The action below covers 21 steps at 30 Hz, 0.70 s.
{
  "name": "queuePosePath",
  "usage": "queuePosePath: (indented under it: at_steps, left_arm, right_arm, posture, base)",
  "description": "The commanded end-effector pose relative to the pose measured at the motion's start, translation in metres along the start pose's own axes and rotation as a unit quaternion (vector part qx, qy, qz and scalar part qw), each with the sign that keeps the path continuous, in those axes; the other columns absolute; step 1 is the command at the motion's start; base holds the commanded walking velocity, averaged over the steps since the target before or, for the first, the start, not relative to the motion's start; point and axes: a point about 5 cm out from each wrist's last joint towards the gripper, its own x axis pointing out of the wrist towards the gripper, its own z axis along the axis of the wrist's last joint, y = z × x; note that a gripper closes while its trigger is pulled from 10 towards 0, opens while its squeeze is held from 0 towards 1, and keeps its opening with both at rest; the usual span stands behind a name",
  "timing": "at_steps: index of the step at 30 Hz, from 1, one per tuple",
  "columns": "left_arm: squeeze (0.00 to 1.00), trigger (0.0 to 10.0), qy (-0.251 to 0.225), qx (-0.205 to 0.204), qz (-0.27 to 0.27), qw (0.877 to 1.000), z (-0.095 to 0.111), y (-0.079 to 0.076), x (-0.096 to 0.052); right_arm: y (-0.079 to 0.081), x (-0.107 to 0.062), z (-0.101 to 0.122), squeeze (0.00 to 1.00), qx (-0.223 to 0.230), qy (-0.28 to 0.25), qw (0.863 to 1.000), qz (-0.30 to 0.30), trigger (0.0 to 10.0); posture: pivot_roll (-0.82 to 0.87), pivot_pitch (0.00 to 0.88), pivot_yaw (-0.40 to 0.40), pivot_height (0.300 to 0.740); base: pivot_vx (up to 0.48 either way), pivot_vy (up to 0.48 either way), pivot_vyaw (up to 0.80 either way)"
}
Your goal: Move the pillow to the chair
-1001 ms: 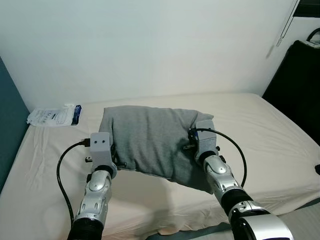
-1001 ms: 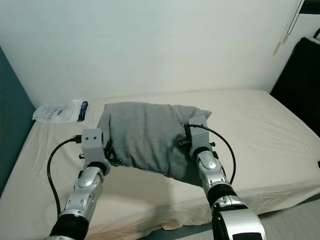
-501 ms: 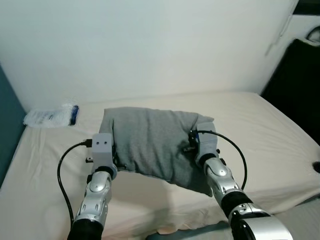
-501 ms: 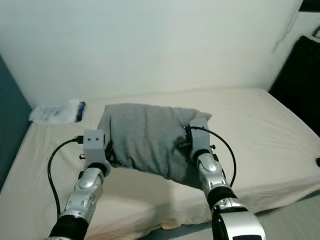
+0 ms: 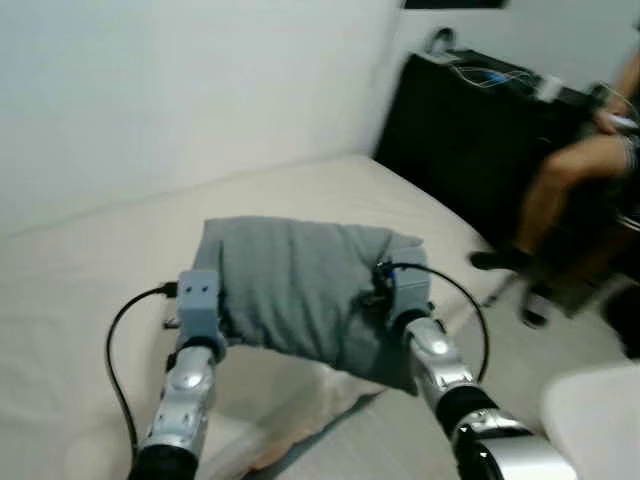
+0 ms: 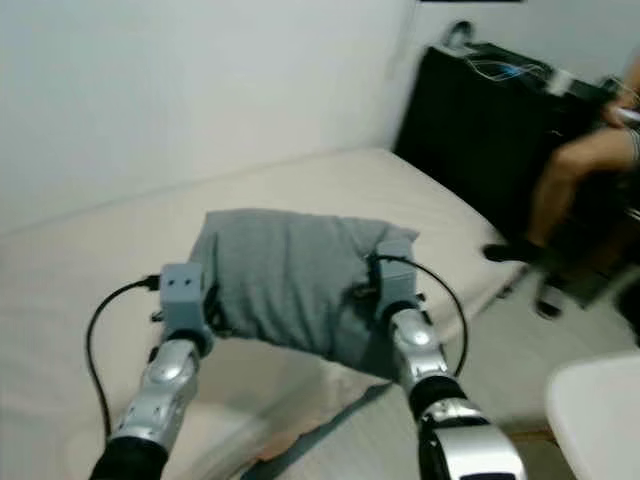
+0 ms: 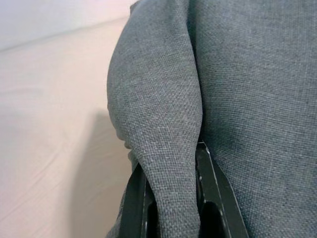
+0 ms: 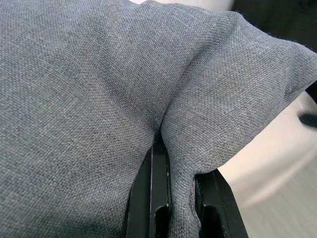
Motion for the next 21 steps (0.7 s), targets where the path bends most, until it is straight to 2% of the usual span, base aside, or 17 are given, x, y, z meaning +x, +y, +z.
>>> queuePosePath:
  at_steps: [1, 21]
  left_arm:
    - [0.00, 10.0, -0.029, 0.006, -0.025, 0.999, 0.0112, -0.0128, -0.0003]
    - [0.00, 10.0, -0.030, 0.004, -0.013, 0.999, 0.0118, -0.0074, -0.0017]
  right_arm:
    - [0.0046, 0.0018, 0.0033, 0.00, 0.000, -0.005, 1.000, 0.014, 10.0]
    - [0.0101, 0.0041, 0.0058, 0.00, -0.006, -0.005, 1.000, 0.022, 10.0]
  posture:
    - [0.01, 0.000, -0.106, 0.740]
    - [0.02, 0.000, -0.112, 0.740]
  base:
    - [0.000, 0.000, -0.80]
    - [0.000, 0.000, -0.80]
